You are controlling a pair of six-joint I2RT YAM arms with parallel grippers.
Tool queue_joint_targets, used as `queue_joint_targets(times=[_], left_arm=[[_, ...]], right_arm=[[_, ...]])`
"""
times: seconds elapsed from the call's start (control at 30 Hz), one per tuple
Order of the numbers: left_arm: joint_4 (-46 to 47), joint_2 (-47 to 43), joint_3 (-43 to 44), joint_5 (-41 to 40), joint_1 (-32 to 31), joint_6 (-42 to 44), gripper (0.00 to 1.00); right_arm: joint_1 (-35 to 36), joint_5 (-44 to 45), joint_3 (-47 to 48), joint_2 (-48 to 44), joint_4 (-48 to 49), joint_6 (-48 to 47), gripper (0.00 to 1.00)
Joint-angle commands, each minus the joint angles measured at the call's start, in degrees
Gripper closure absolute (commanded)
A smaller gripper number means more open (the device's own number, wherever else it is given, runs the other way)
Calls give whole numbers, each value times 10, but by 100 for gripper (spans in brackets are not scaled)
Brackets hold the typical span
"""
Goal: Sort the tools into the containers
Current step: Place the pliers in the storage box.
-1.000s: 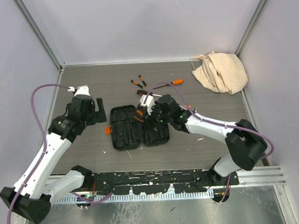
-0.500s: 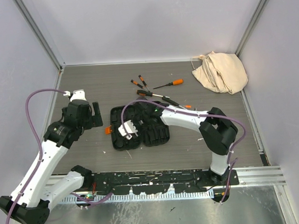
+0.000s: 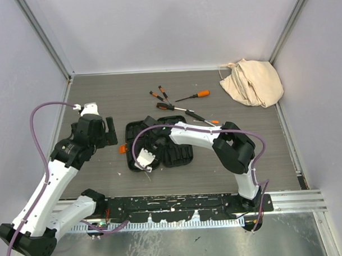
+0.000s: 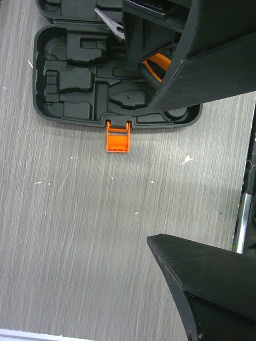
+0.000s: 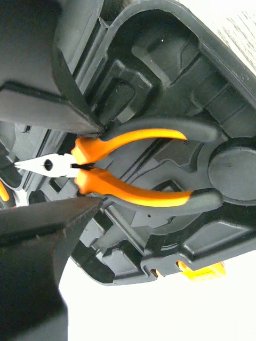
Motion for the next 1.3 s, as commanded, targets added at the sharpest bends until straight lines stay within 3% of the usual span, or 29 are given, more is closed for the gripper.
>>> queue_joint_targets(times=[0.0, 0.1, 0.33, 0.43, 0.57, 0.7, 0.8, 0.97, 1.1, 1.27], left_arm=[[12, 3, 1, -2, 3, 7, 0], [13, 7, 1, 1, 4, 8, 1], [16, 18, 8, 10, 4, 13, 1], [21, 34, 21, 39, 4, 11, 1], [40, 54, 35, 101, 0, -12, 1], [76, 89, 38, 110, -34, -36, 2], [83, 126, 47, 76, -82, -47, 3], [116, 186, 49, 72, -126, -63, 3], [133, 243, 52, 79, -144, -61, 5], [161, 305, 52, 121, -149, -53, 11]], right_arm=[[2, -1, 16, -8, -8, -19, 34], [2, -13, 6, -30, -4, -5, 26], [-7, -65, -53, -123, 76, 103, 23], [-12, -76, -130, -190, 204, 323, 23], [-14, 15, -265, -280, 418, 646, 23], [-20, 78, -375, -366, 486, 823, 24], [-20, 167, -425, -429, 480, 979, 25], [-21, 275, -428, -479, 322, 1173, 25], [-21, 274, -451, -519, 285, 1279, 25], [-22, 238, -512, -561, 328, 1336, 30]])
